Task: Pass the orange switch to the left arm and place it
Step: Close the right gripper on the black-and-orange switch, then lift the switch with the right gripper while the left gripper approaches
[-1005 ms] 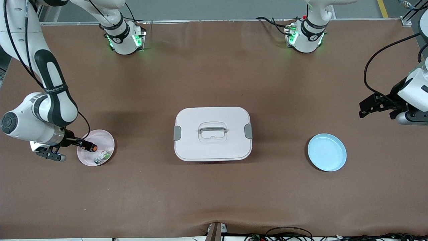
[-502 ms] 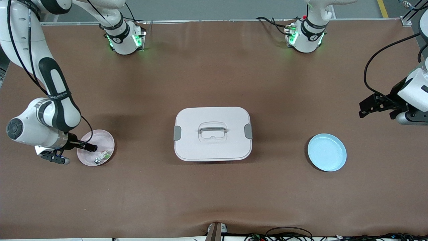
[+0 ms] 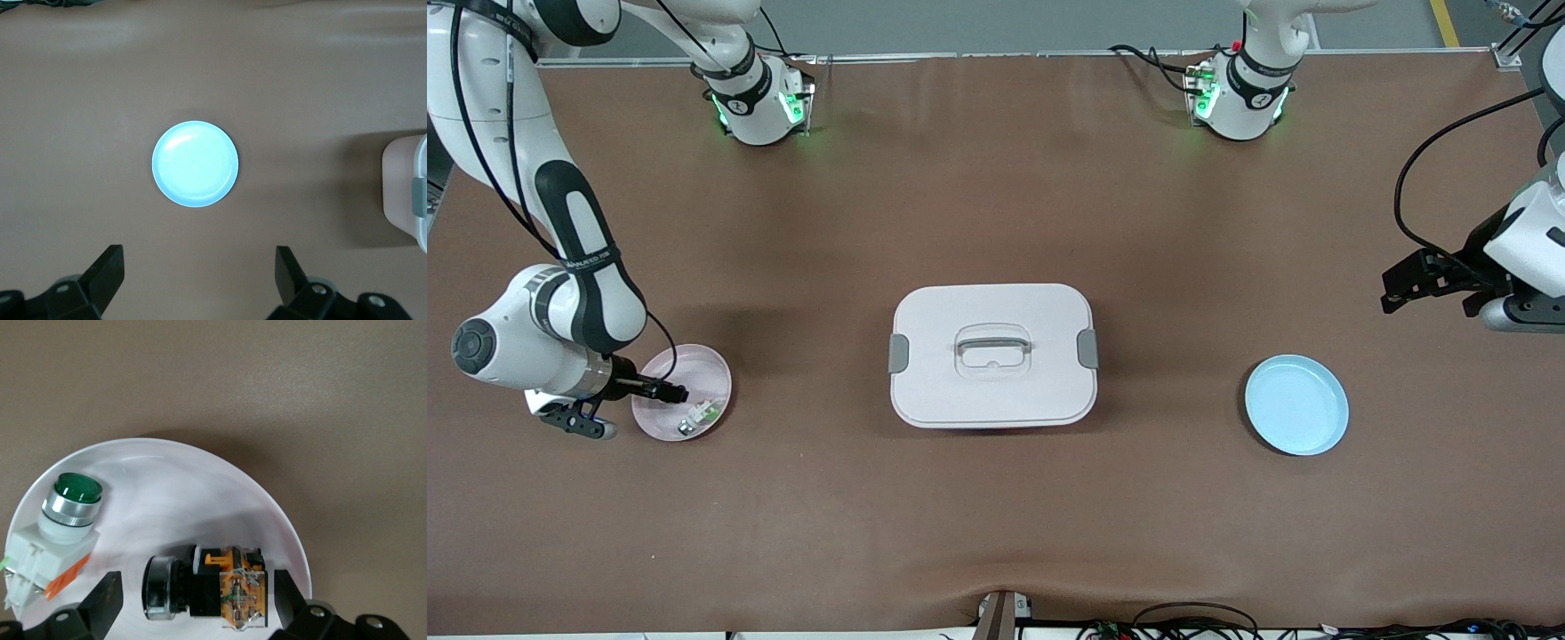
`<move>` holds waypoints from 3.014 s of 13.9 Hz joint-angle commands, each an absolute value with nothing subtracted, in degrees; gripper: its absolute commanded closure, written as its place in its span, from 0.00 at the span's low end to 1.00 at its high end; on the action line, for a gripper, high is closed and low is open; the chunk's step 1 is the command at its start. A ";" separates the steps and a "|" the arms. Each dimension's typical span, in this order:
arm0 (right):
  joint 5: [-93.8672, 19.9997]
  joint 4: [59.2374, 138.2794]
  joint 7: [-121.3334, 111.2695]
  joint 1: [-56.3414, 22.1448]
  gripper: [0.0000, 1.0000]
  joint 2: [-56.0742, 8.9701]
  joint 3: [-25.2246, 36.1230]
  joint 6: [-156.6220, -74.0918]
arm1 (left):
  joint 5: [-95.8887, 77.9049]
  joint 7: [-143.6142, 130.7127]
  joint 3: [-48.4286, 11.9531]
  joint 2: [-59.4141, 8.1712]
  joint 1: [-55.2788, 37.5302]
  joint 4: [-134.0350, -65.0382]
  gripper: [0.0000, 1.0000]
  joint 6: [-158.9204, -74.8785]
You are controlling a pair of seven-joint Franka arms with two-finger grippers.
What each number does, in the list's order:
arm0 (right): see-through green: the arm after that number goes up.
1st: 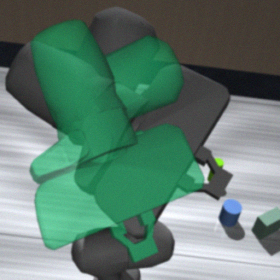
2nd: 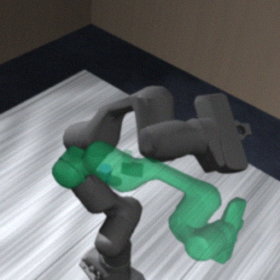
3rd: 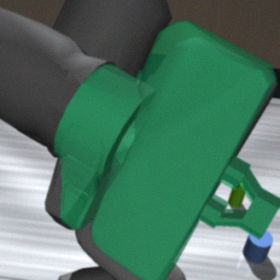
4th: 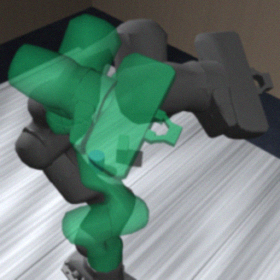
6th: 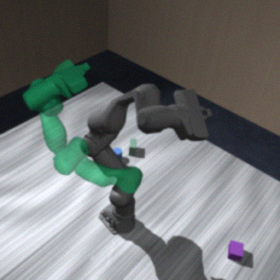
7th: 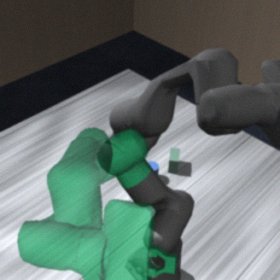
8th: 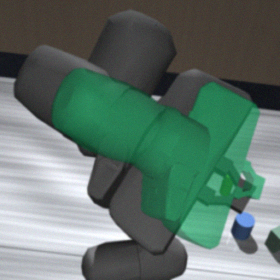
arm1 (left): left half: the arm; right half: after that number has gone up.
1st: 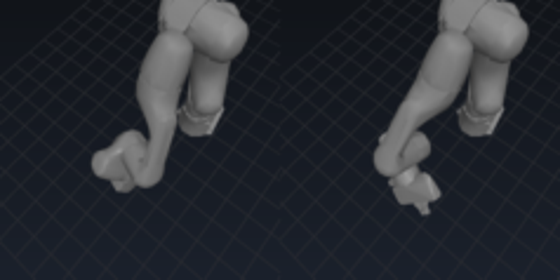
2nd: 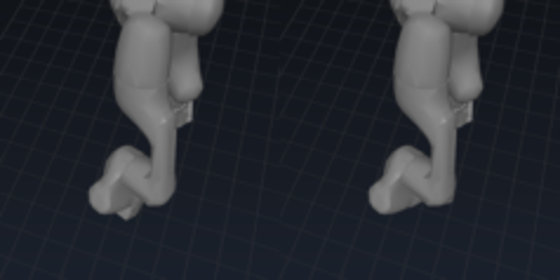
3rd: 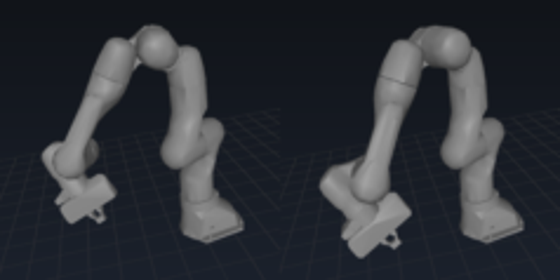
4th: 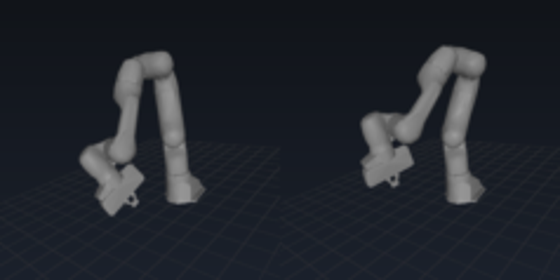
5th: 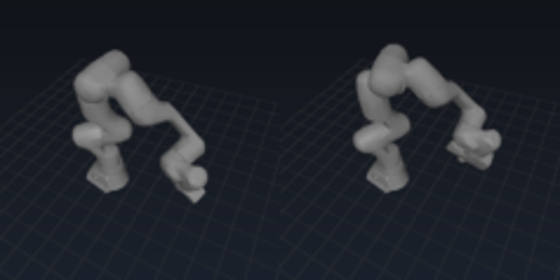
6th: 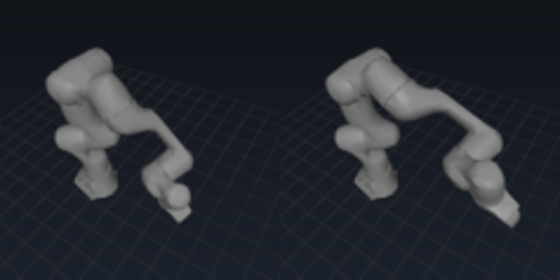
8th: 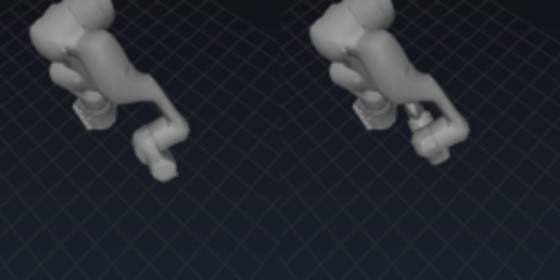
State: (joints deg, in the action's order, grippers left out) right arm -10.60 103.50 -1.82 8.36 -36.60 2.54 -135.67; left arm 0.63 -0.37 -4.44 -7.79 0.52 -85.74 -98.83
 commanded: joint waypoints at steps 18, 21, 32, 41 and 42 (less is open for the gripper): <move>-17.40 93.02 4.45 9.40 1.00 -36.74 2.46 -112.74 | -0.09 0.18 -4.48 -7.73 1.32 -85.61 0.00 -98.26; -17.49 89.04 10.00 8.97 1.00 -36.13 2.37 -104.17 | -0.09 0.18 -4.48 -7.73 1.32 -85.61 0.00 -98.26; -24.25 86.31 45.93 -0.78 1.00 -28.31 0.44 -93.96 | -18.77 11.42 -4.48 -7.21 11.42 -88.67 0.00 -92.20; -29.08 80.42 71.08 -10.37 1.00 -27.25 0.44 -93.34 | -43.92 14.23 -5.01 -4.75 11.78 -99.48 0.00 -94.91; -30.66 80.16 72.50 -10.55 1.00 -27.25 0.53 -93.34 | -46.38 15.80 -5.10 -4.14 11.60 -101.58 0.00 -95.97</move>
